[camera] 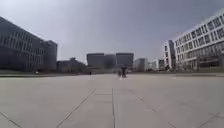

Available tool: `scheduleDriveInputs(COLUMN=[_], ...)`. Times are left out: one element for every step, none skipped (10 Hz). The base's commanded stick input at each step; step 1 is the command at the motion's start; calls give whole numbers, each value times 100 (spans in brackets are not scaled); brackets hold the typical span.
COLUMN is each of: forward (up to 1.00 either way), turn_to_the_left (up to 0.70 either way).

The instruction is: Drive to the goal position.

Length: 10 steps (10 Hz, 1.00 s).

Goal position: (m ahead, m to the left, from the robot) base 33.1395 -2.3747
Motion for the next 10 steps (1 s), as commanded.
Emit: scheduleDriveInputs(forward=[85,85,85,85,85,85,85,85,85,85], turn_to_the_left=[0,0,0,0,0,0,0,0,0,0])
